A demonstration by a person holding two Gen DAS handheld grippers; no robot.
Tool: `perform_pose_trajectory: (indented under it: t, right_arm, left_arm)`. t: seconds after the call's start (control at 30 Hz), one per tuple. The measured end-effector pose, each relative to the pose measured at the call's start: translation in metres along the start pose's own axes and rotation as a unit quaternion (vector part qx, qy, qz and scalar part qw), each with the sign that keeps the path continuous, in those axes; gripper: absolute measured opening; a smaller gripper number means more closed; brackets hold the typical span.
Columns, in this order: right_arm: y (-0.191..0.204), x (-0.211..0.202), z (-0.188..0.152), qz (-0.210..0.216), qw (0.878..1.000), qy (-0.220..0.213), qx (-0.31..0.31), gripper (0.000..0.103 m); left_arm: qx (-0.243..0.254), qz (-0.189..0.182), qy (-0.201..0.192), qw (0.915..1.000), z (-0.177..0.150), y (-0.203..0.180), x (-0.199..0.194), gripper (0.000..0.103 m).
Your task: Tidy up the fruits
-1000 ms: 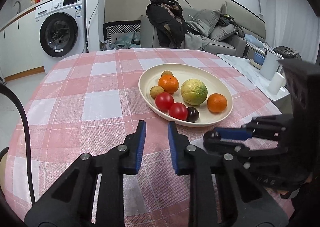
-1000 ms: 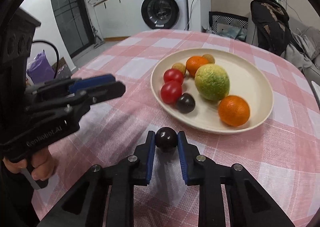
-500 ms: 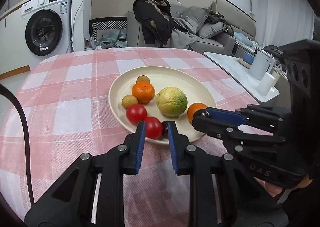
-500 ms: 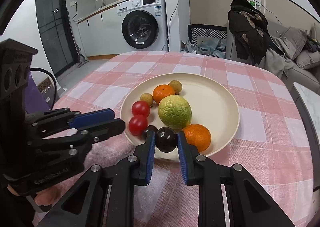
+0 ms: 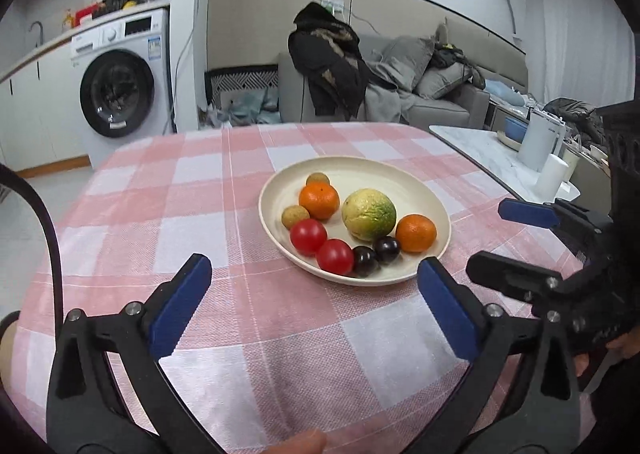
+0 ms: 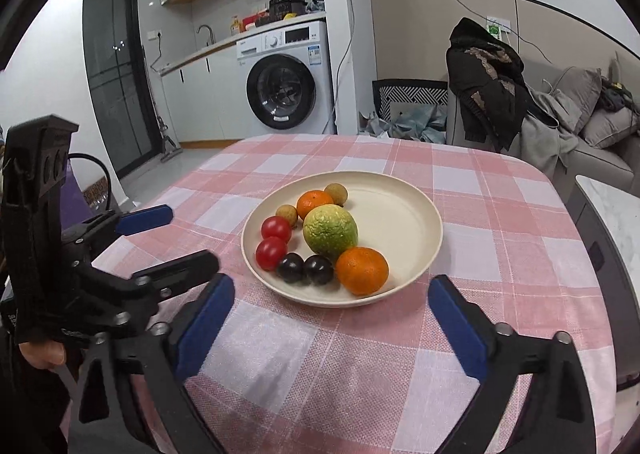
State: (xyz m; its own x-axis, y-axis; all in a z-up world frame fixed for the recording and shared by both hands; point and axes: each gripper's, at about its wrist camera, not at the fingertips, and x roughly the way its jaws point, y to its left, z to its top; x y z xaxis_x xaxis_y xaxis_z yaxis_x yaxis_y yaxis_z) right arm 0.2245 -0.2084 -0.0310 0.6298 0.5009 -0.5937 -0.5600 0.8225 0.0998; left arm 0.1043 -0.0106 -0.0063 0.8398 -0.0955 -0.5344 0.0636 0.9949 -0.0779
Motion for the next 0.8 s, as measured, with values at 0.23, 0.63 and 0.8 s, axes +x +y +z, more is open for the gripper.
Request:
perform_pose_trajectory:
  t: [0.23, 0.63, 0.8]
  right_arm:
    - [-0.006, -0.008, -0.008, 0.001, 1.000, -0.016, 0.007, 0.103]
    - [-0.012, -0.016, -0.013, 0.013, 0.999, -0.043, 0.023, 0.103]
    - [-0.016, -0.016, -0.013, 0.014, 0.998, -0.044, 0.032, 0.103]
  left_arm:
    - [0.009, 0.018, -0.017, 0.9996, -0.009, 0.007, -0.021, 0.103]
    - [-0.001, 0.010, -0.008, 0.9999, -0.010, 0.012, -0.019, 0.103]
    - [0.000, 0.008, -0.010, 0.9999, -0.010, 0.011, -0.018, 0.103]
